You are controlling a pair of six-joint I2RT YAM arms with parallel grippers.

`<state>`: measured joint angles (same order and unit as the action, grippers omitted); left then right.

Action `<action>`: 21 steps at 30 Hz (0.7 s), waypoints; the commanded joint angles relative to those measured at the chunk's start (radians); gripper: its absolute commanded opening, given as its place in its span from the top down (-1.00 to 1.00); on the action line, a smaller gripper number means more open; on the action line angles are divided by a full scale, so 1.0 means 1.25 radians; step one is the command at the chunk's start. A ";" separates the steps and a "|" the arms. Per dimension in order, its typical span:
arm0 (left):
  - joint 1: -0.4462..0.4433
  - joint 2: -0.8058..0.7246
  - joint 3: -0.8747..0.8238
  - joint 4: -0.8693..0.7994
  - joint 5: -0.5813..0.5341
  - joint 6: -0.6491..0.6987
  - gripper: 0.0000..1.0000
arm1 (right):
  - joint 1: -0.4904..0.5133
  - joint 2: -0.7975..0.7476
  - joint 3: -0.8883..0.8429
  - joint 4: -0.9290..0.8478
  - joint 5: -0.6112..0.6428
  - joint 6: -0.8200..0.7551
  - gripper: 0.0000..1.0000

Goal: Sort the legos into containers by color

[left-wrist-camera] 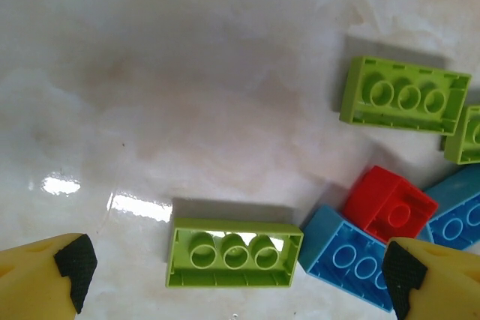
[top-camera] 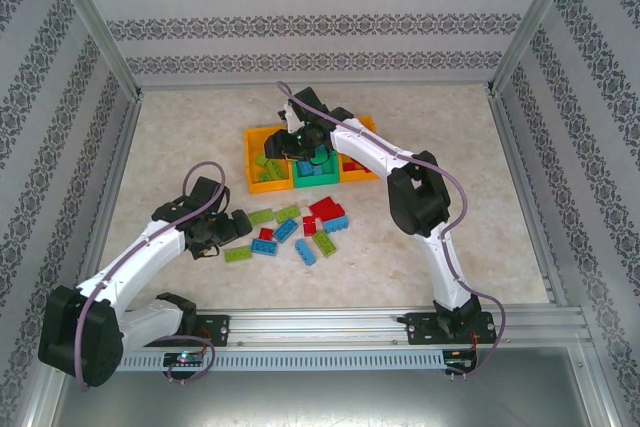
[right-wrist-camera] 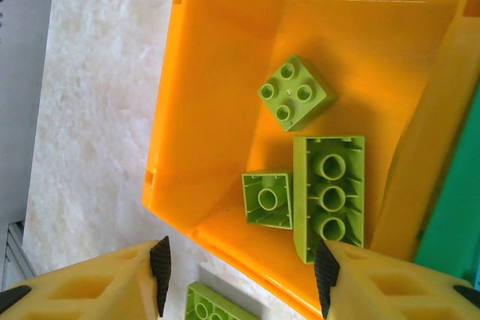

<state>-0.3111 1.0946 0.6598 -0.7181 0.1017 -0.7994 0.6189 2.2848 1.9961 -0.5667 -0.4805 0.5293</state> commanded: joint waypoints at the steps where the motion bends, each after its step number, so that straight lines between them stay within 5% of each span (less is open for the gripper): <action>1: -0.024 -0.018 -0.025 -0.043 -0.008 -0.045 -0.99 | 0.002 -0.037 -0.019 0.019 -0.014 0.009 -0.17; 21: -0.082 -0.065 -0.103 -0.036 0.011 -0.200 -0.96 | -0.018 -0.102 -0.142 0.082 -0.032 0.023 -0.23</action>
<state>-0.3996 1.0252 0.5507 -0.7341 0.1017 -0.9714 0.6037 2.1960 1.8378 -0.4763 -0.5114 0.5491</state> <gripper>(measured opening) 0.975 0.614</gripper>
